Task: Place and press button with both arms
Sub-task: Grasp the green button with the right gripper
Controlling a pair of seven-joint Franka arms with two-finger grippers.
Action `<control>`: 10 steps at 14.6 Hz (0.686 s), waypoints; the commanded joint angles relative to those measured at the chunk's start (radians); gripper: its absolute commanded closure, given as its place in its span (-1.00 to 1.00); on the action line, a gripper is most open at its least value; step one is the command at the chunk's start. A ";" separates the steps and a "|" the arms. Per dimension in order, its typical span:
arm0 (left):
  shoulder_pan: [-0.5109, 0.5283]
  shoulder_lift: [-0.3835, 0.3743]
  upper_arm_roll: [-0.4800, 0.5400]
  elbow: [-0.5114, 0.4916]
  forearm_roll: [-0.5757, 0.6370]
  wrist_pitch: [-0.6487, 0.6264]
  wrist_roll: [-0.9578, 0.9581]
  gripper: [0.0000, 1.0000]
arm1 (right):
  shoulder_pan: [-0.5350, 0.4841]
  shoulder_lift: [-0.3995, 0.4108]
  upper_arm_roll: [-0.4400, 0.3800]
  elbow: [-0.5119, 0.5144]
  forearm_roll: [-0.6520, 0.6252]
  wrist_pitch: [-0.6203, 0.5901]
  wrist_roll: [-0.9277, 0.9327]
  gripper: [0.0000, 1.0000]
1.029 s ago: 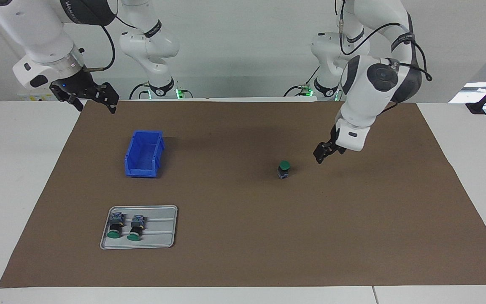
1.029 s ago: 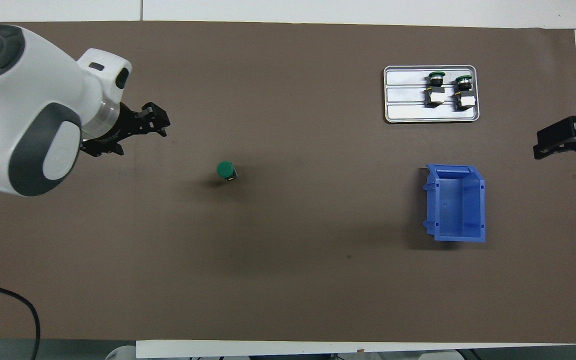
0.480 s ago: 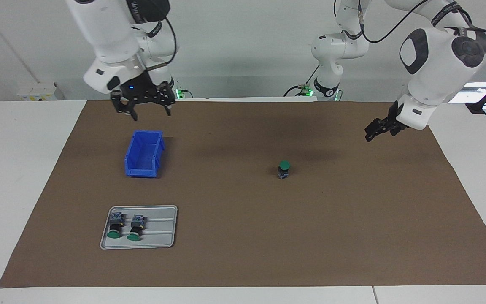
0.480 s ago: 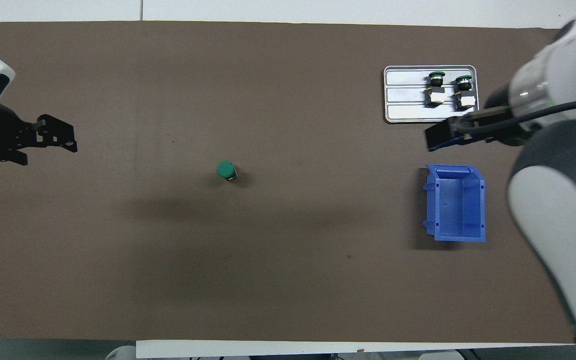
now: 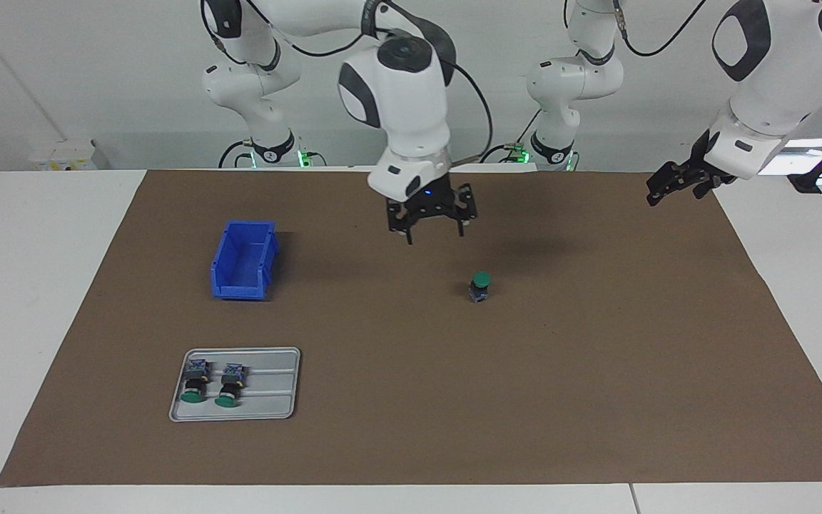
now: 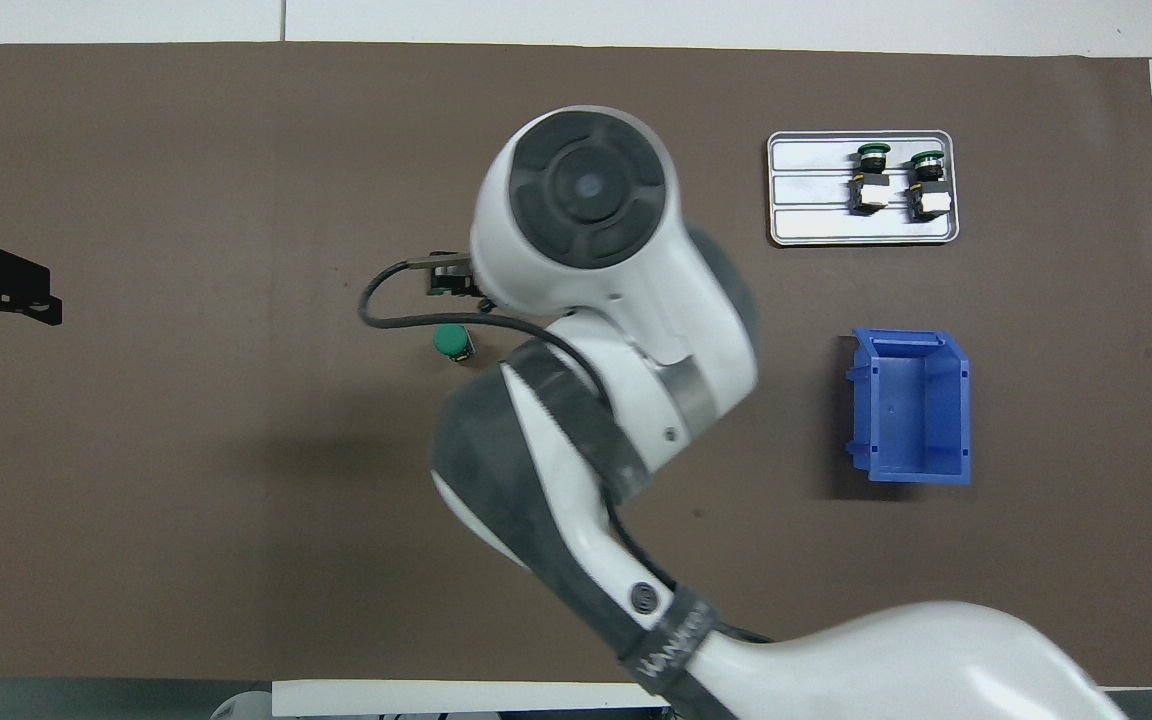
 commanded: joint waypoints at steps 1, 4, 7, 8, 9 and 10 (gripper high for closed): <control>0.010 -0.029 0.000 0.008 0.019 -0.048 0.012 -1.00 | 0.054 0.120 -0.005 0.061 -0.071 0.075 0.064 -0.97; 0.010 -0.045 0.002 -0.012 0.020 -0.039 0.007 -1.00 | 0.085 0.148 -0.005 0.015 -0.143 0.143 0.070 -0.97; 0.011 -0.039 0.002 -0.005 0.024 -0.039 0.010 -0.99 | 0.085 0.143 -0.003 -0.073 -0.154 0.210 0.055 -0.97; 0.011 -0.035 0.002 -0.001 0.024 -0.036 0.010 -1.00 | 0.089 0.148 -0.003 -0.096 -0.160 0.230 0.046 -0.97; 0.011 -0.035 0.000 -0.003 0.023 -0.030 0.012 -1.00 | 0.107 0.166 -0.003 -0.099 -0.165 0.255 0.046 -0.97; 0.010 -0.036 0.000 -0.004 0.023 -0.033 0.012 -1.00 | 0.115 0.186 -0.003 -0.098 -0.165 0.270 0.044 -0.97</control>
